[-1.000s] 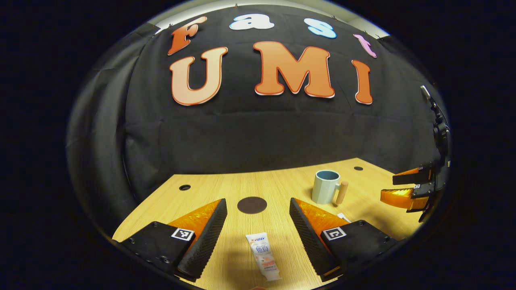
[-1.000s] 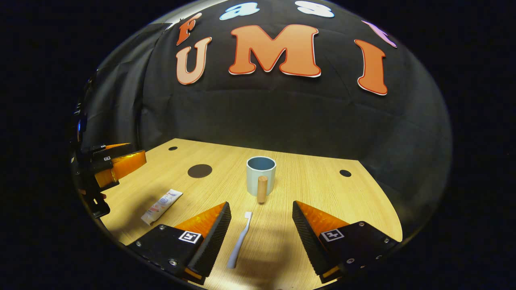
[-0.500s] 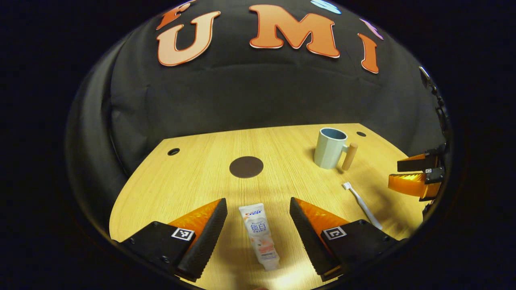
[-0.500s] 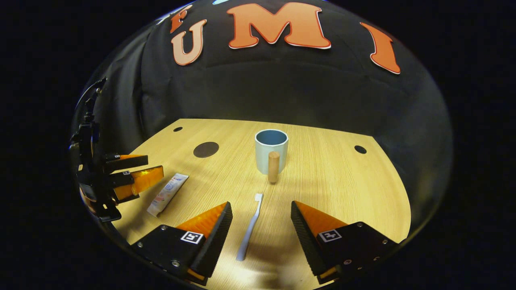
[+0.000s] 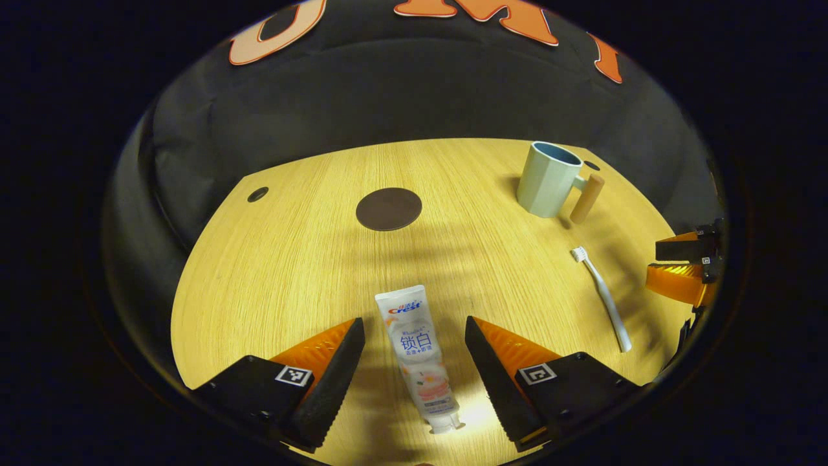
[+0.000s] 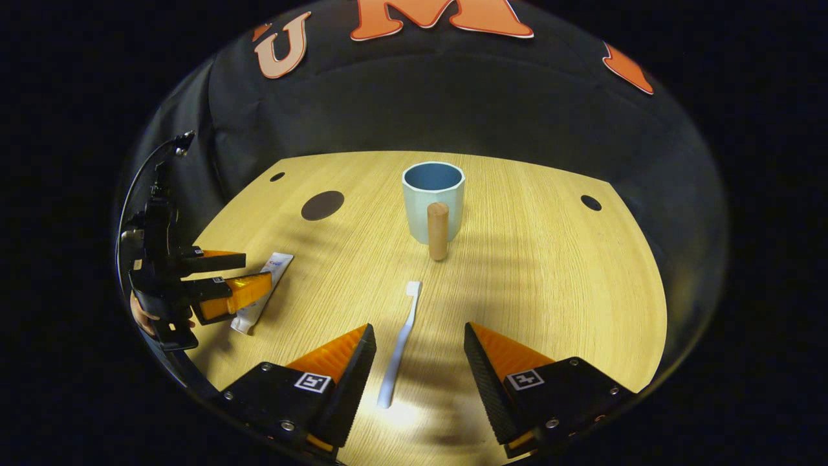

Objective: Put the toothbrush and toothpaste on the desktop into the cup, then pick up the cup and place it on the coaster on the desktop.

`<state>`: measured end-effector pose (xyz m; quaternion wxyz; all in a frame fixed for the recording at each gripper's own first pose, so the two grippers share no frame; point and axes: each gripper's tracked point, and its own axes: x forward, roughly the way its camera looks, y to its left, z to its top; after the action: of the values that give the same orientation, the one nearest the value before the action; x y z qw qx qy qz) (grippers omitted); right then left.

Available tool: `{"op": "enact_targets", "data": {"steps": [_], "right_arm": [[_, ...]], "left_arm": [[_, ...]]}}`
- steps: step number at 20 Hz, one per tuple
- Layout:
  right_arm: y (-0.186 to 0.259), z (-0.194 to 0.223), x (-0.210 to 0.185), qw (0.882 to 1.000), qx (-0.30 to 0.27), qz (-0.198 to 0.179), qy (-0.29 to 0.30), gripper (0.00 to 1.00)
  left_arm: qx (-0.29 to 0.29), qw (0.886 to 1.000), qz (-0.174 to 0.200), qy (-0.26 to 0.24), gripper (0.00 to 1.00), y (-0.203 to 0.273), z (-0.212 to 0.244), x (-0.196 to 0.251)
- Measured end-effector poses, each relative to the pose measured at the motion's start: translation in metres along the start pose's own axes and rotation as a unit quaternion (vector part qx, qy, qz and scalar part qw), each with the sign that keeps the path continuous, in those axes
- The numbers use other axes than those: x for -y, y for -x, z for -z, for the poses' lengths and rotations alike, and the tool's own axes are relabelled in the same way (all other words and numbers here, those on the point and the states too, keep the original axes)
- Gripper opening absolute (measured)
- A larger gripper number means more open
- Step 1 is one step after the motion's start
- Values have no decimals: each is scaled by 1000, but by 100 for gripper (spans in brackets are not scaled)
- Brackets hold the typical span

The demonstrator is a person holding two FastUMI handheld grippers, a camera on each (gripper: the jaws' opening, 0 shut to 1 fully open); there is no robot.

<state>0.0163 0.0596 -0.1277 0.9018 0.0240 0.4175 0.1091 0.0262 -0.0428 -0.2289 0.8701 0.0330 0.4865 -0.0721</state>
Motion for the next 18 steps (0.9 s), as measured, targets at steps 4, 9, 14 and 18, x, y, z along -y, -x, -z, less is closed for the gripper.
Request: {"op": "enact_targets", "data": {"steps": [4, 9, 14, 18], "right_arm": [[-8, 8, -3, 999, -44, -6, -1, 82], [-19, 13, -8, 997, -81, -12, -2, 77], [-31, 20, -13, 992, -125, -7, -20, 72], [-45, 26, -15, 990, -142, 3, -11, 72]], "left_arm": [[-52, 999, -11, -1, 99, -11, 8, -5], [-109, 993, -5, 39, 92, -14, 17, -8], [-153, 986, 0, 59, 77, -14, 31, 6], [-164, 984, -14, 70, 61, -15, 33, 8]]}}
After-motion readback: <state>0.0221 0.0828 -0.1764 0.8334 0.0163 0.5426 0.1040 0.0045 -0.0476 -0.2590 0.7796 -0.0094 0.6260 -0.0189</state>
